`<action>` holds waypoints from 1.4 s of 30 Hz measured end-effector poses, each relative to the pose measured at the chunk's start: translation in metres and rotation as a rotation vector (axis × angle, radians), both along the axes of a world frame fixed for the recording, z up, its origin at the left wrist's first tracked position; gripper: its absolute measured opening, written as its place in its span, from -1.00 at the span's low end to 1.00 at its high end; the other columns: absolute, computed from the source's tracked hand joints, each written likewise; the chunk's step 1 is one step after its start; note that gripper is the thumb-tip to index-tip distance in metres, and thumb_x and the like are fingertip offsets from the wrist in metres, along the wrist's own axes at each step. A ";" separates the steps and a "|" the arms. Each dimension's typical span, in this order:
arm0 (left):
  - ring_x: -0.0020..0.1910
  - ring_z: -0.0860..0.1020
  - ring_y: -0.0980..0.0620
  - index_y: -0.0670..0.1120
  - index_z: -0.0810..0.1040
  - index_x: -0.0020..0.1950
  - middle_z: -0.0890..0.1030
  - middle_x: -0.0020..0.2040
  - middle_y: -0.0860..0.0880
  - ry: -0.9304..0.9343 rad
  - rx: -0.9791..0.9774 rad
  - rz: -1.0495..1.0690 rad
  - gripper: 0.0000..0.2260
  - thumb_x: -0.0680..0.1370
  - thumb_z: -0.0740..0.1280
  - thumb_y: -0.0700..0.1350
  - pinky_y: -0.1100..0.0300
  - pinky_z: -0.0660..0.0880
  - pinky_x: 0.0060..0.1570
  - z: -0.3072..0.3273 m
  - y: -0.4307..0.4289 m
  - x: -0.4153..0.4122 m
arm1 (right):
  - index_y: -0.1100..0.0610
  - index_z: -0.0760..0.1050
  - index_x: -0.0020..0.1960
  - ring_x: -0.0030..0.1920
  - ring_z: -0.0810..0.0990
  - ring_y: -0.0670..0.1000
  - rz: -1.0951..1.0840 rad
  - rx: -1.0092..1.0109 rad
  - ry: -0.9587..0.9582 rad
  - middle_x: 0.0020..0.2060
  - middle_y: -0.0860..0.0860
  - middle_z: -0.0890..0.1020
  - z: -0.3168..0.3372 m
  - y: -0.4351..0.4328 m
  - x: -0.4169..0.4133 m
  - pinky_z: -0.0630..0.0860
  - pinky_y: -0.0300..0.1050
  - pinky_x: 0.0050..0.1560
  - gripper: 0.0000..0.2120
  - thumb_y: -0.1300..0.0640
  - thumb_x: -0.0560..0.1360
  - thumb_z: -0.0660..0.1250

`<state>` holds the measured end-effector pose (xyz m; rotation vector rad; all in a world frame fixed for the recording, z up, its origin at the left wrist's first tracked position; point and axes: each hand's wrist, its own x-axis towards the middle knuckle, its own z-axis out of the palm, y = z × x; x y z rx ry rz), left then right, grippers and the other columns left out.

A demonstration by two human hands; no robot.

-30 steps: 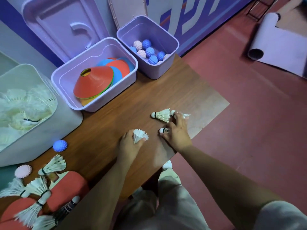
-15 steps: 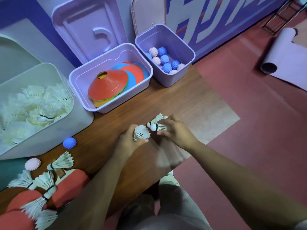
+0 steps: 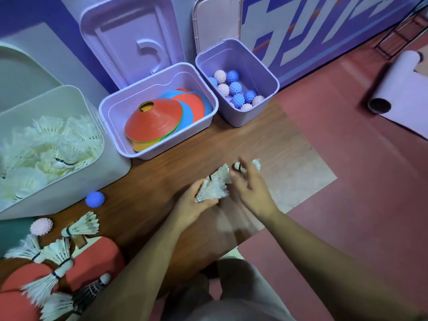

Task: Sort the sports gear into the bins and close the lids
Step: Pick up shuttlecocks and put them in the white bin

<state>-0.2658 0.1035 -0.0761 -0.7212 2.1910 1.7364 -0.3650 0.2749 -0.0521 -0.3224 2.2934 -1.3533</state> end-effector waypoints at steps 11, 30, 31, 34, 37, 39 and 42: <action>0.17 0.56 0.18 0.22 0.43 0.25 0.59 0.19 0.16 -0.040 0.017 0.134 -0.48 0.39 0.54 -0.08 0.13 0.47 0.22 -0.014 -0.014 0.009 | 0.19 0.42 0.29 0.10 0.55 0.22 -0.005 0.465 0.102 0.11 0.16 0.58 -0.048 0.027 -0.053 0.49 0.03 0.05 -0.68 0.15 0.55 0.28; 0.21 0.56 0.16 0.26 0.48 0.23 0.62 0.19 0.16 0.065 0.054 0.152 -0.47 0.35 0.56 -0.06 0.15 0.45 0.25 0.016 -0.018 -0.001 | 0.20 0.61 -0.04 -0.20 0.48 -0.12 0.255 0.045 0.329 -0.16 0.03 0.64 0.016 -0.028 -0.024 0.36 -0.33 -0.15 -0.77 0.41 0.41 0.26; 0.21 0.56 0.17 0.24 0.48 0.24 0.62 0.19 0.16 0.062 0.051 0.173 -0.46 0.32 0.57 -0.04 0.15 0.44 0.26 0.016 -0.018 -0.002 | 0.22 0.60 -0.08 -0.20 0.45 -0.15 0.334 0.020 0.342 -0.17 0.05 0.62 0.014 -0.031 -0.020 0.36 -0.36 -0.14 -0.78 0.44 0.39 0.26; 0.28 0.51 0.19 0.20 0.40 0.35 0.56 0.29 0.13 0.045 0.049 0.203 -0.31 0.27 0.58 0.04 0.17 0.40 0.33 0.015 -0.021 -0.003 | 0.23 0.59 -0.12 -0.16 0.50 -0.06 0.463 -0.011 0.343 -0.19 0.05 0.59 0.011 -0.034 -0.022 0.37 -0.36 -0.12 -0.78 0.43 0.38 0.22; 0.27 0.53 0.14 0.16 0.40 0.39 0.57 0.28 0.10 0.004 0.027 0.148 -0.31 0.31 0.56 0.06 0.10 0.40 0.36 0.014 -0.023 -0.001 | 0.21 0.59 -0.13 -0.16 0.55 0.03 0.565 -0.001 0.351 -0.20 0.02 0.57 0.009 -0.036 -0.032 0.36 -0.34 -0.15 -0.77 0.41 0.37 0.20; 0.21 0.56 0.13 0.12 0.45 0.37 0.61 0.23 0.09 -0.019 -0.003 0.193 -0.32 0.28 0.55 0.11 0.05 0.41 0.36 0.013 -0.023 -0.001 | 0.21 0.60 -0.10 -0.13 0.56 0.04 0.636 0.000 0.347 -0.18 0.03 0.57 0.011 -0.039 -0.035 0.35 -0.34 -0.12 -0.74 0.40 0.36 0.20; 0.07 0.57 0.28 0.12 0.49 0.29 0.62 0.14 0.15 -0.027 -0.051 0.245 -0.44 0.33 0.56 0.03 0.27 0.46 0.22 0.017 -0.022 -0.004 | 0.16 0.63 0.04 -0.06 0.56 -0.01 0.587 -0.086 0.188 -0.07 0.06 0.59 0.015 -0.044 -0.035 0.44 -0.29 0.01 -0.70 0.31 0.41 0.20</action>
